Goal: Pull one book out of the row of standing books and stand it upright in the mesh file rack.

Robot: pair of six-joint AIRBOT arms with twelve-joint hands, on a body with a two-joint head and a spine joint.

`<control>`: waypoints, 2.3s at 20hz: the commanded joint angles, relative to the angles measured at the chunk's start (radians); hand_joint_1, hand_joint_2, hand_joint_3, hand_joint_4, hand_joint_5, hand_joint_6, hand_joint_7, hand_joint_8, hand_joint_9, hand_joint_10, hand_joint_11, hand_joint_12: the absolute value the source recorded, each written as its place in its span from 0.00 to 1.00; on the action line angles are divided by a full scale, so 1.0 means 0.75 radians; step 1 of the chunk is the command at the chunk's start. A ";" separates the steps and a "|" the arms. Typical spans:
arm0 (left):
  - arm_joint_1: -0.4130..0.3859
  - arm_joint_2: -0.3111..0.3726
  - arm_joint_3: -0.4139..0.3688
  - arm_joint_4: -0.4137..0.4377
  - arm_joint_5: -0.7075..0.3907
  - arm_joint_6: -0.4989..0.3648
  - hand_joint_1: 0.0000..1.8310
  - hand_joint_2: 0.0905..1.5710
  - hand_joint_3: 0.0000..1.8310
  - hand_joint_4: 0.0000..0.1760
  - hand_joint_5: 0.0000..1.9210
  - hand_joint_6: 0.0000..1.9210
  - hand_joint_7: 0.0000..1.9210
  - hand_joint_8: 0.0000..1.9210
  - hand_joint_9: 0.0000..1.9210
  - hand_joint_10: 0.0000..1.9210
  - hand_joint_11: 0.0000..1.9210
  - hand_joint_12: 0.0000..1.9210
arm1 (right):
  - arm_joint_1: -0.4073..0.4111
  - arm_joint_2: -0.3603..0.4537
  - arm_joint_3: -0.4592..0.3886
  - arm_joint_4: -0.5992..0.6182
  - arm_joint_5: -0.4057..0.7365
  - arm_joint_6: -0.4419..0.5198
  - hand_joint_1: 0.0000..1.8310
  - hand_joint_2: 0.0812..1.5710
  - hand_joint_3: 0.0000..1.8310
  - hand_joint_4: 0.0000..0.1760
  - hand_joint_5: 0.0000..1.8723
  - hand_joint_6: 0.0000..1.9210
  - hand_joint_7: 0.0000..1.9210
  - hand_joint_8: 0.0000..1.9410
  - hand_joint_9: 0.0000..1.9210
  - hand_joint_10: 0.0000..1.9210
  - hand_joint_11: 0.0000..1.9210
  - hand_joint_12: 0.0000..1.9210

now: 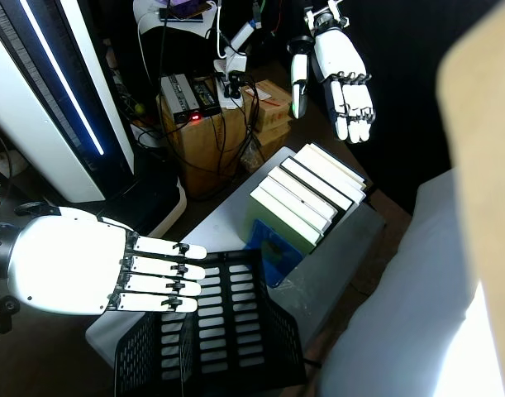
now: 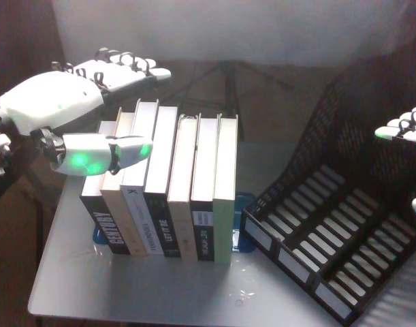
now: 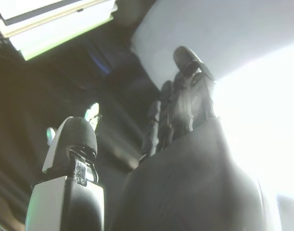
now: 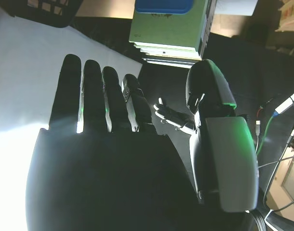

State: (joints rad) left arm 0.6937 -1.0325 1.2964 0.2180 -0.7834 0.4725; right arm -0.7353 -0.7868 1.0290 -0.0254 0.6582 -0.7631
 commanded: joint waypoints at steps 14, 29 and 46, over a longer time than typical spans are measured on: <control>-0.075 -0.137 0.128 0.159 0.189 -0.036 0.01 0.78 0.00 0.28 0.18 0.02 0.00 0.00 0.00 0.00 0.00 0.00 | -0.009 -0.010 0.028 0.030 0.120 -0.008 0.10 0.82 0.00 0.00 0.00 0.00 0.00 0.00 0.00 0.00 0.00 0.00; -0.124 -0.225 0.170 0.365 0.420 -0.052 0.01 0.77 0.00 0.47 0.33 0.01 0.03 0.00 0.00 0.00 0.00 0.00 | -0.013 -0.028 0.035 0.044 0.114 -0.008 0.12 0.82 0.00 0.00 0.00 0.00 0.00 0.00 0.00 0.00 0.00 0.00; -0.189 -0.148 0.001 1.141 0.517 -0.355 0.00 0.70 0.00 0.37 0.34 0.00 0.02 0.00 0.00 0.00 0.00 0.00 | -0.045 -0.032 0.033 0.086 0.118 -0.005 0.13 0.83 0.00 0.00 0.00 0.00 0.00 0.00 0.00 0.00 0.00 0.00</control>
State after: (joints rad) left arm 0.5491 -1.1416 1.2968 1.0752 -0.3622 0.2054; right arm -0.7708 -0.8192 1.0500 0.0235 0.6460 -0.7677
